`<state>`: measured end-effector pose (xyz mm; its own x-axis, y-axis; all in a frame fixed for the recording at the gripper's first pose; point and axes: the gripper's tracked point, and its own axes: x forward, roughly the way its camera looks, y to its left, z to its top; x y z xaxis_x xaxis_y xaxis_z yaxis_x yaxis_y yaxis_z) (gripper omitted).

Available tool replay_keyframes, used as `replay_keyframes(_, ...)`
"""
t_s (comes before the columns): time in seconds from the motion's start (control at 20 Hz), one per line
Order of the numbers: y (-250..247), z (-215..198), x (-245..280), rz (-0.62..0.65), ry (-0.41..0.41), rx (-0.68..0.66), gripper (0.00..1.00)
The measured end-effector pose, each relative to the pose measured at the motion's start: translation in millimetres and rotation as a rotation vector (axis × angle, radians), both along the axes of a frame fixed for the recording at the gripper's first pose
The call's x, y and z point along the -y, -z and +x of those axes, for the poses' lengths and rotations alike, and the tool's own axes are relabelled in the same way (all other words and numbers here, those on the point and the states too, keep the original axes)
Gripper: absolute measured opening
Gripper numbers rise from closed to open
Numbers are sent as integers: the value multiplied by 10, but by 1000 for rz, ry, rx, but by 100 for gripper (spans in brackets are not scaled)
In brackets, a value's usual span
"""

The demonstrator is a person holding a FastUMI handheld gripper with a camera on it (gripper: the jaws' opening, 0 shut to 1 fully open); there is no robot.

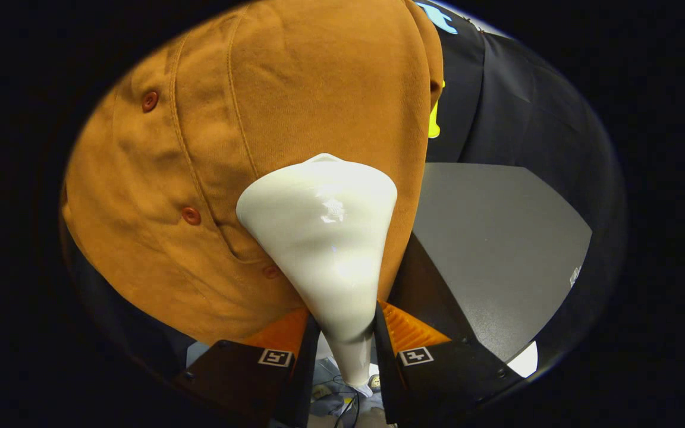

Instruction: Iron the clothes twice with a garment steamer, once on the left side and once on the right side.

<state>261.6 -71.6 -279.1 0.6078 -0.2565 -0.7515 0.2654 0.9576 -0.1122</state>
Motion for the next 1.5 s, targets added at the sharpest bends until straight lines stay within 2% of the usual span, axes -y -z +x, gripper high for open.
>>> replay_keyframes(0.2, 171, -116, 44, 7, 17, -45, 50)
replay_keyframes(0.4, 118, -111, 64, 9, 39, -36, 51)
replay_keyframes(0.85, -988, 10, 78, -46, 85, 288, 50)
replay_keyframes(1.2, -1799, 123, -351, -93, -13, 501, 50)
replay_keyframes(1.5, -2049, 164, -973, -63, -137, 581, 50)
